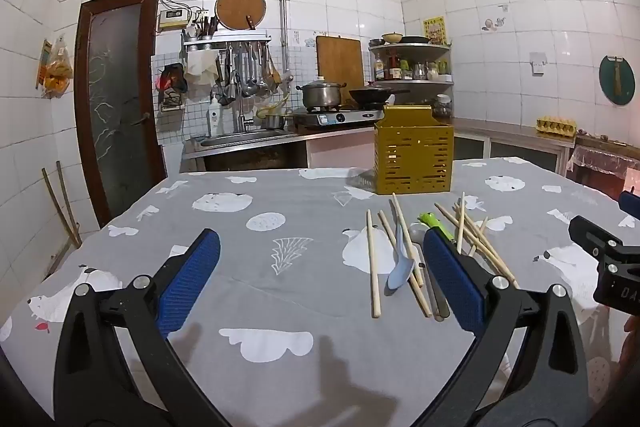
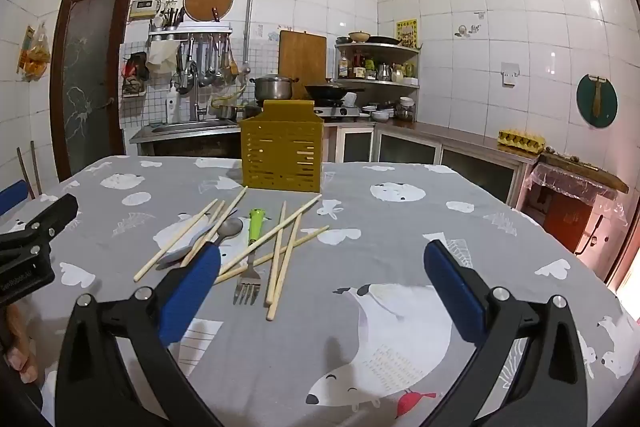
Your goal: Organize utensils
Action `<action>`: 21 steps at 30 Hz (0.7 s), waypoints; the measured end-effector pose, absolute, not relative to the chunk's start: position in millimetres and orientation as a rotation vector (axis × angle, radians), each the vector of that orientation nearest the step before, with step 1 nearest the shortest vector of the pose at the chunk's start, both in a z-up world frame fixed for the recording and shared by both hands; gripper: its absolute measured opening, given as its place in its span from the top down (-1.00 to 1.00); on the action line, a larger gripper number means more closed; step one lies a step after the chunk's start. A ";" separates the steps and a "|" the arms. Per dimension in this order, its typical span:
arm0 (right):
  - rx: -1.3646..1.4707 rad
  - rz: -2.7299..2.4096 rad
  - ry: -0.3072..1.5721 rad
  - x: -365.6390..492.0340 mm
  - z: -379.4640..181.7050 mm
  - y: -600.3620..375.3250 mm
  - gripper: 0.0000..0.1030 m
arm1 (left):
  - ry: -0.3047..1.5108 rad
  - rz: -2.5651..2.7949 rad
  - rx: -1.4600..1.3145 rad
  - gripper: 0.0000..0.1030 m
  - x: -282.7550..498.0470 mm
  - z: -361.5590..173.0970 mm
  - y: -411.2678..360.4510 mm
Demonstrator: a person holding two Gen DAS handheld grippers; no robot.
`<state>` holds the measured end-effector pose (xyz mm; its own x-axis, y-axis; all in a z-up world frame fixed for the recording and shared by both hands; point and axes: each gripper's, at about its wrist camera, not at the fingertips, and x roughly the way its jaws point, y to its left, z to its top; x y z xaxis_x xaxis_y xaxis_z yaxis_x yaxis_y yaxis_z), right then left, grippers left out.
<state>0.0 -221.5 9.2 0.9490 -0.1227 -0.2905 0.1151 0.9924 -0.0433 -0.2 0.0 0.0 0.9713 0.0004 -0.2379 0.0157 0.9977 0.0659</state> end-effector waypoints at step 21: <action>-0.021 -0.123 0.290 -0.2 11.6 -223.1 -0.93 | 0.240 -0.009 0.069 -0.91 -1.8 5.1 0.6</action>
<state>-0.2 -223.1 11.6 0.9508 -0.1235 -0.2840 0.1176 0.9923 -0.0379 -1.8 0.6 5.1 0.9712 -0.0002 -0.2381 0.0168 0.9976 0.0675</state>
